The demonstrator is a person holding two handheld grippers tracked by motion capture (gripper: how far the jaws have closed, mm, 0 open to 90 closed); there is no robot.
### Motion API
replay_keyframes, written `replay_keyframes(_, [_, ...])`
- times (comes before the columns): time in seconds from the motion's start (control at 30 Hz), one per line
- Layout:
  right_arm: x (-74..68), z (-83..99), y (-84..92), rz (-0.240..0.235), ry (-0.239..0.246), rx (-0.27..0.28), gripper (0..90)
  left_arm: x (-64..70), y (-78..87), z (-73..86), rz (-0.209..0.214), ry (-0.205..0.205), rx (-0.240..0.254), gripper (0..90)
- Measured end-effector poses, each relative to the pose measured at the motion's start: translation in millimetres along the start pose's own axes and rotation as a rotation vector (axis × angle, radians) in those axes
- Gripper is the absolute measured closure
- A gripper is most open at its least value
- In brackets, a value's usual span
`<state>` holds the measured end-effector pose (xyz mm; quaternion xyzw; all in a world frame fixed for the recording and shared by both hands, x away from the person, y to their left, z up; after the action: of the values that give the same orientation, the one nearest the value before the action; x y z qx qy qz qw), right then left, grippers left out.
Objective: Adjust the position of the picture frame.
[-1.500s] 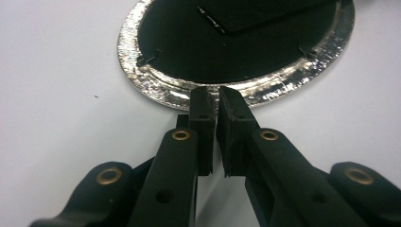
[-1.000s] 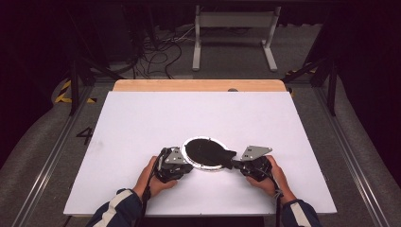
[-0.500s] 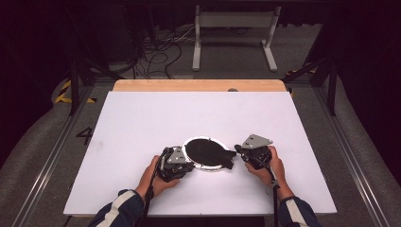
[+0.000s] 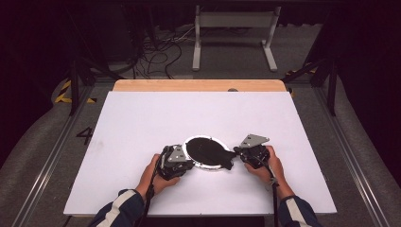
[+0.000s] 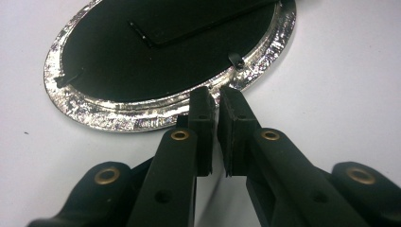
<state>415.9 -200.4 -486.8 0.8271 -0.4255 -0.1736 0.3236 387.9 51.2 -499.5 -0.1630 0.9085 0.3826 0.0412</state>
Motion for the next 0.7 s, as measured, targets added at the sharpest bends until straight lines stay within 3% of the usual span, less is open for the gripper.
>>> replay_keyframes(0.13, [-1.2,2.7,2.7,-0.014,-0.014,-0.002,90.0,-3.8,-1.5,0.0,-0.023,0.002,-0.001,82.9])
replay_keyframes(0.33, [-8.3,9.3,7.9,-0.026,0.006,0.001,90.0,-7.2,-3.0,-0.6,-0.060,0.012,-0.014,75.0])
replay_keyframes(0.6, [-17.4,13.9,12.0,-0.052,0.015,-0.004,90.0,-9.6,-3.9,-1.0,-0.079,0.012,-0.019,73.3])
replay_keyframes(0.7, [-21.3,15.1,13.8,-0.052,0.024,-0.009,90.0,-12.5,-4.5,-1.1,-0.076,0.030,-0.017,73.7])
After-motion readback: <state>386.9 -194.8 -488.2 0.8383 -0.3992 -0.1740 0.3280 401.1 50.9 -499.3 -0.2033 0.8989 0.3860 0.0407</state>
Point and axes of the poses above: each handheld gripper's, and its own axes: y roughly backward along the jaws, z roughly out of its underside, x roughly to its right, the point moved 5 cm from there along -y, roughly forward along the jaws, and after that the axes turned 15 degrees about -y, right-handed, at the moved point
